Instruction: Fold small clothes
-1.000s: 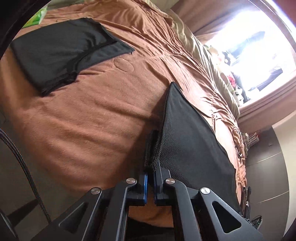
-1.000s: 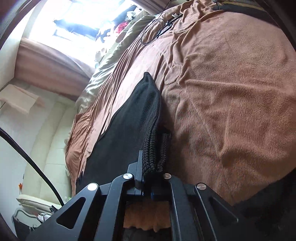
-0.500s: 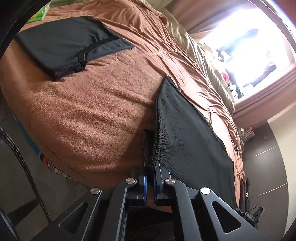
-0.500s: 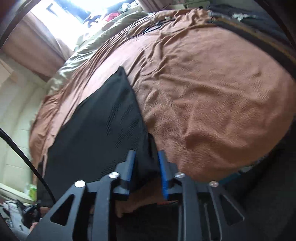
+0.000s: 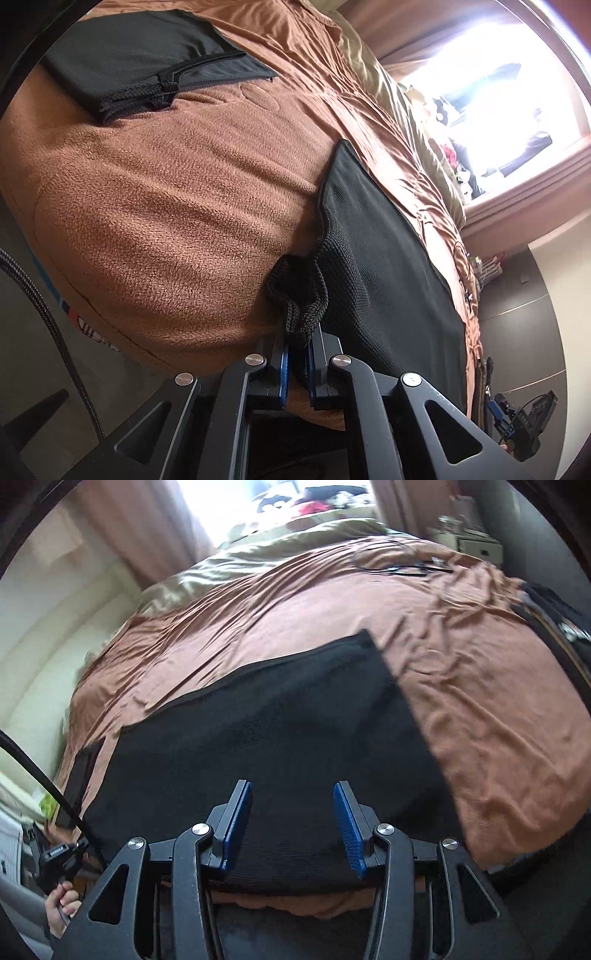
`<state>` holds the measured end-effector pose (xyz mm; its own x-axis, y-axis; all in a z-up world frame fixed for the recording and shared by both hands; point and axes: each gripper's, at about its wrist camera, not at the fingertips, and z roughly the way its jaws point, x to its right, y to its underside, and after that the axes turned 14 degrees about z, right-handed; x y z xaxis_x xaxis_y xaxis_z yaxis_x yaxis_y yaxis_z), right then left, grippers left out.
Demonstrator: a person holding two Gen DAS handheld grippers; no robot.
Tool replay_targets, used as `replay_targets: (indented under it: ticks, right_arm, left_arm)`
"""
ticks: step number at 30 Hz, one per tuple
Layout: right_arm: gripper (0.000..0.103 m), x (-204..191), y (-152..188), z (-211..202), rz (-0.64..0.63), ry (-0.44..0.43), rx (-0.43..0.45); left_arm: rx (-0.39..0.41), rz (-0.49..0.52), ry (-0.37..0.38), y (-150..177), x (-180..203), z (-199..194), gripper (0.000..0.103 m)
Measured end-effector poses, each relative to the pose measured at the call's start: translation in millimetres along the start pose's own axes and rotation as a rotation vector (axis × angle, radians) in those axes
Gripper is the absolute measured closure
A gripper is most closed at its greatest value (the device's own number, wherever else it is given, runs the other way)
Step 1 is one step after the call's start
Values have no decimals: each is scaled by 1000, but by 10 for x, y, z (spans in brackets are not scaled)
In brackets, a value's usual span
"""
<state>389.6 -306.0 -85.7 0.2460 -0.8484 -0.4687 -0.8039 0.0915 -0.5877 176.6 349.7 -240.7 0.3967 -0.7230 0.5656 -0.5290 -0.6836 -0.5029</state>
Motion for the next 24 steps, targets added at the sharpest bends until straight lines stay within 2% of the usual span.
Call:
replay_targets:
  ticks: [4, 6, 10, 24]
  right_arm:
    - [59, -379, 72, 206, -80, -6, -30]
    - [59, -573, 124, 317, -121, 0, -45]
    - [59, -883, 171, 525, -182, 5, -62]
    - [59, -1423, 78, 1534, -288, 61, -226]
  left_arm:
    - [18, -27, 8, 64, -32, -14, 95]
    - [27, -48, 23, 105, -54, -14, 90]
    - [54, -89, 42, 165, -79, -26, 90]
    - [90, -137, 34, 249, -101, -72, 90]
